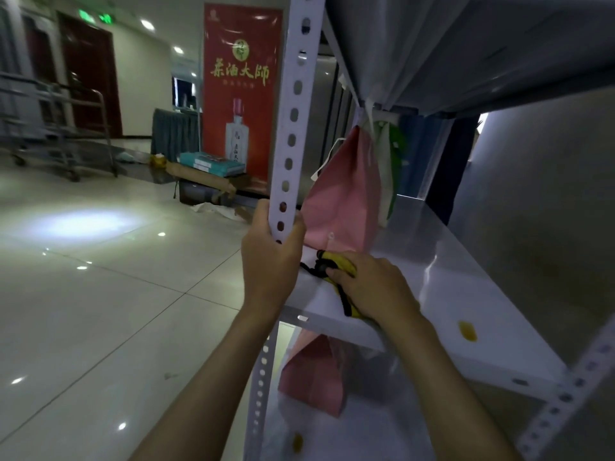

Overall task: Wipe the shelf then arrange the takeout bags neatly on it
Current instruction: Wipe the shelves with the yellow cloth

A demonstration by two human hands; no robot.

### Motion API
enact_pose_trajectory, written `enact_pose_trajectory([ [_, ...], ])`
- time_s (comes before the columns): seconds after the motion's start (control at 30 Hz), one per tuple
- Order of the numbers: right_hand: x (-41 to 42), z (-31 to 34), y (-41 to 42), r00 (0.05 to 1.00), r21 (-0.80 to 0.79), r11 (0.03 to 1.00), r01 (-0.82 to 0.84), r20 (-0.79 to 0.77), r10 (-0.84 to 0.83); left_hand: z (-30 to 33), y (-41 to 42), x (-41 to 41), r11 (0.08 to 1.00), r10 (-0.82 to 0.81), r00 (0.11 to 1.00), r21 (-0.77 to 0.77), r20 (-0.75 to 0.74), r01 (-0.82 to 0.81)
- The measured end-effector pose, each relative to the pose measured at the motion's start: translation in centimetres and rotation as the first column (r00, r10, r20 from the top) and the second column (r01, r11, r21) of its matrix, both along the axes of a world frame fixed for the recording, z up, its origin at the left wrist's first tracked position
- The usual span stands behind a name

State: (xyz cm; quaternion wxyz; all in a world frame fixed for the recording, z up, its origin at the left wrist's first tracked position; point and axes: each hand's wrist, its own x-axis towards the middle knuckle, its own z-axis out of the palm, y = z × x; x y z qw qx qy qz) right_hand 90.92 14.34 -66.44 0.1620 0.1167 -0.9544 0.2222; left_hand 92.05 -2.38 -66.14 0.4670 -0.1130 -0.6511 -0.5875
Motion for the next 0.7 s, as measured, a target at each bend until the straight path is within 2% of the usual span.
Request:
enact_pose_trajectory([
  [0.2, 3.2, -0.7, -1.2, 0.995, 0.018, 0.998, 0.055, -0.088, -0.053, 0.0, 0.6, 0.7, 1.000, 0.022, 1.000, -0.008, -0.002, -0.022],
  [0.4, 6.6, -1.9, -2.6, 0.971, 0.142, 0.987, 0.078, -0.237, -0.043, 0.8, 0.6, 2.2, 0.999, -0.014, 0.999, -0.030, 0.041, 0.016],
  [0.7, 4.7, -0.5, -3.0, 0.988, 0.136, 0.990, 0.042, -0.151, -0.022, 0.8, -0.1, 1.8, 0.998, -0.054, 0.995, -0.027, 0.090, 0.056],
])
